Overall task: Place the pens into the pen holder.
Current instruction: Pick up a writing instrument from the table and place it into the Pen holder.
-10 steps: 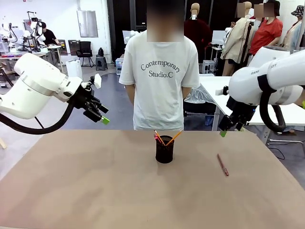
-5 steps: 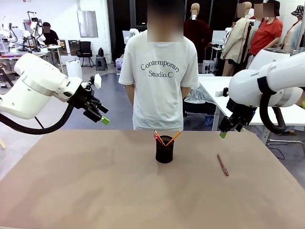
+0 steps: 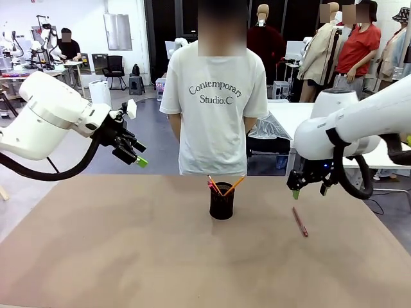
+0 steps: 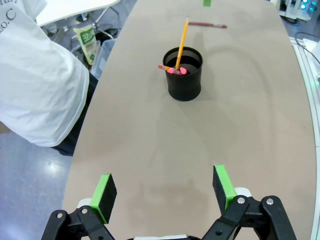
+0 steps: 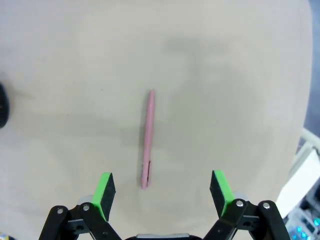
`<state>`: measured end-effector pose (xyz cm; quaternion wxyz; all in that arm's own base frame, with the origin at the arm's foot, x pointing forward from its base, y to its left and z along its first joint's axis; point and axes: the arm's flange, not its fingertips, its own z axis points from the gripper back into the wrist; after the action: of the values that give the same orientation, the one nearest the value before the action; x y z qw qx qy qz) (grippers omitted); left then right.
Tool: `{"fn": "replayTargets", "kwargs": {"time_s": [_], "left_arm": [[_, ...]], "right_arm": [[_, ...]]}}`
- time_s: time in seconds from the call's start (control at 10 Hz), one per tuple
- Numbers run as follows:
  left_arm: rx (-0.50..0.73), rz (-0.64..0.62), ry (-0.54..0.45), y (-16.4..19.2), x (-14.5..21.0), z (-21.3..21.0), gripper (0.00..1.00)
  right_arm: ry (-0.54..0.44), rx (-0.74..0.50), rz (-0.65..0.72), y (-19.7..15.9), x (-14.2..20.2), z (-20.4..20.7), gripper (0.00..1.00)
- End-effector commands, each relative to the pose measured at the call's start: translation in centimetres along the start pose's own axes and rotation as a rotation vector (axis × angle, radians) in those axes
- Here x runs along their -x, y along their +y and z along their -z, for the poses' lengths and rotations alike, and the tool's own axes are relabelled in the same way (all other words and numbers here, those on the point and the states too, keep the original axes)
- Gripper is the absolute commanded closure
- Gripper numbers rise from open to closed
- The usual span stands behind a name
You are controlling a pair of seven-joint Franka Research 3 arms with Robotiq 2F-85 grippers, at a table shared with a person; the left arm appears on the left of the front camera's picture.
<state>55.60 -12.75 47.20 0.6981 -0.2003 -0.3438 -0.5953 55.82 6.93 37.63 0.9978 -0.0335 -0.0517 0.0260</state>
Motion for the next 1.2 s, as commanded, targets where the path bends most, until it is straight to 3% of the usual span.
{"fn": "replayTargets", "kwargs": {"time_s": [0.0,0.4,0.5,0.6,1.1], "left_arm": [[-0.005,0.004,0.006,0.0,0.1,-0.1,0.0],[-0.005,0.004,0.006,0.0,0.1,-0.1,0.0],[-0.005,0.004,0.006,0.0,0.1,-0.1,0.0],[-0.005,0.004,0.006,0.0,0.1,-0.1,0.0],[-0.005,0.004,0.006,0.0,0.1,-0.1,0.0]], "right_arm": [[0.083,-0.005,0.061,1.8,-1.4,0.8,0.0],[0.131,-0.055,0.103,1.9,-1.2,4.8,0.0],[0.11,-0.082,0.048,1.2,-1.5,5.0,0.0],[0.127,-0.013,0.052,1.8,-0.7,4.7,0.0],[0.104,-0.029,0.046,1.8,-1.9,6.4,0.0]]}}
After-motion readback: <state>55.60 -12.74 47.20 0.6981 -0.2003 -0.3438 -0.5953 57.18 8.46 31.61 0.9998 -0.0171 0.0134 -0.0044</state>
